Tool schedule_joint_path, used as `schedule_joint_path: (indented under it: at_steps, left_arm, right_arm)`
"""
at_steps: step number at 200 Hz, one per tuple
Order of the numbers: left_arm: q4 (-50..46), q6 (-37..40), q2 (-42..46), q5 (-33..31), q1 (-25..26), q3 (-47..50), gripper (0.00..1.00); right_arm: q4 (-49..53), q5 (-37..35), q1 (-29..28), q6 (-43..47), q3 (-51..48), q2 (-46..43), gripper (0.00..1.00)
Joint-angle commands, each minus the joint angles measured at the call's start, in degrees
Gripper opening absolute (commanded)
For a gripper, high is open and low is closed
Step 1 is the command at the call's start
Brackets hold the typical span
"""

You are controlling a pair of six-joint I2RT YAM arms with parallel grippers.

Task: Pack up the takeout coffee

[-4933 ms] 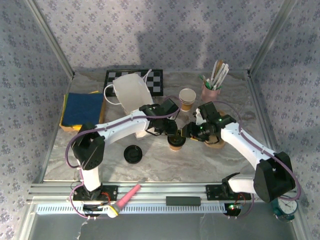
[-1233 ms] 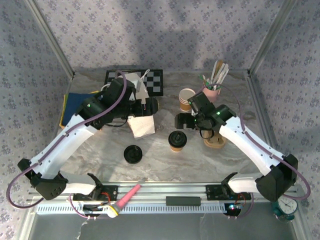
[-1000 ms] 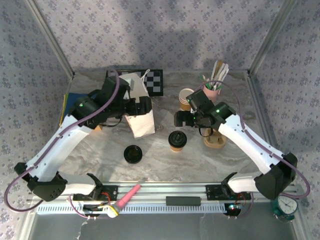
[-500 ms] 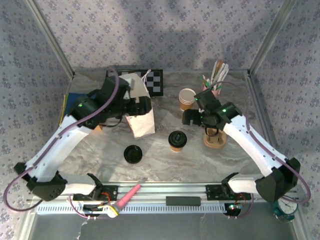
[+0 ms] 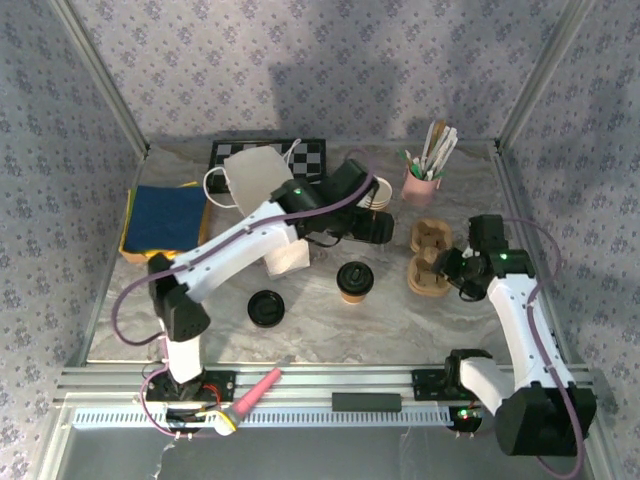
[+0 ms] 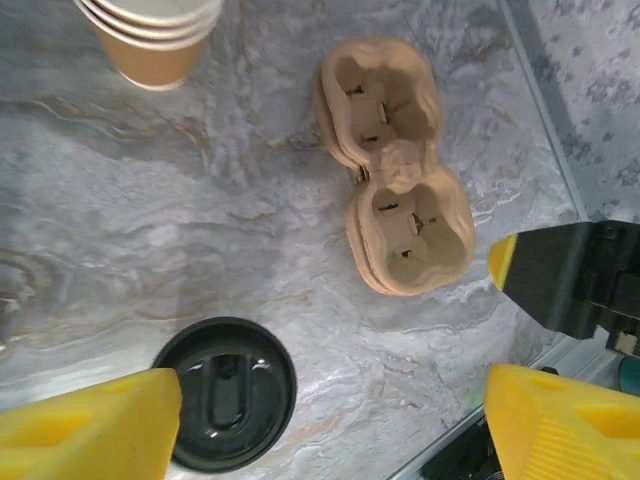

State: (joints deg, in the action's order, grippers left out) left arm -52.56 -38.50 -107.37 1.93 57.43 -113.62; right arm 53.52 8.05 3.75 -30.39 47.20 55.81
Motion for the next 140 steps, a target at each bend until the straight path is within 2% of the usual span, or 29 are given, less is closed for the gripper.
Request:
schedule_joint_path:
  at_steps: [1,24,39,60,66,81,91,104,123,140]
  left_arm:
    - [1.26,-0.69,-4.06,3.56,0.36,-3.89,0.76]
    - [0.88,-0.44,-9.76,4.43,0.67,-7.39,0.69]
    - [0.62,-0.30,-12.76,5.17,0.73,-9.51,0.63]
    - [1.35,-0.21,-16.17,5.95,1.02,-11.17,0.60]
    - [2.01,-0.26,-16.95,6.47,1.10,-11.42,0.56]
    - [2.99,-0.19,-19.11,7.63,1.27,-12.48,0.54]
    - [3.38,-0.25,-20.51,8.14,1.37,-13.38,0.48]
    - [3.64,-0.28,-22.53,8.96,1.50,-14.88,0.46]
    - [4.79,-0.32,-25.11,9.90,1.63,-16.34,0.39]
    - [5.09,-0.50,-27.66,11.06,1.63,-18.22,0.38]
  right_arm:
    - [-1.70,7.17,4.97,1.65,-2.61,-0.66,0.50]
    - [-3.68,7.78,8.77,2.13,-4.00,0.61,0.40]
    - [-5.37,9.28,10.86,2.49,-4.90,1.96,0.39]
    - [-7.54,10.53,12.98,2.98,-5.80,3.37,0.39]
    - [-7.93,10.41,13.19,2.83,-6.02,3.59,0.39]
    - [-9.20,10.99,13.55,2.24,-6.48,4.04,0.38]
    - [-10.05,11.17,13.61,1.74,-6.78,4.28,0.38]
    - [-10.81,11.03,13.59,1.42,-7.29,4.76,0.38]
    - [-11.98,11.11,13.61,1.15,-8.36,5.36,0.38]
    - [-12.74,11.27,13.61,1.12,-9.01,5.79,0.39]
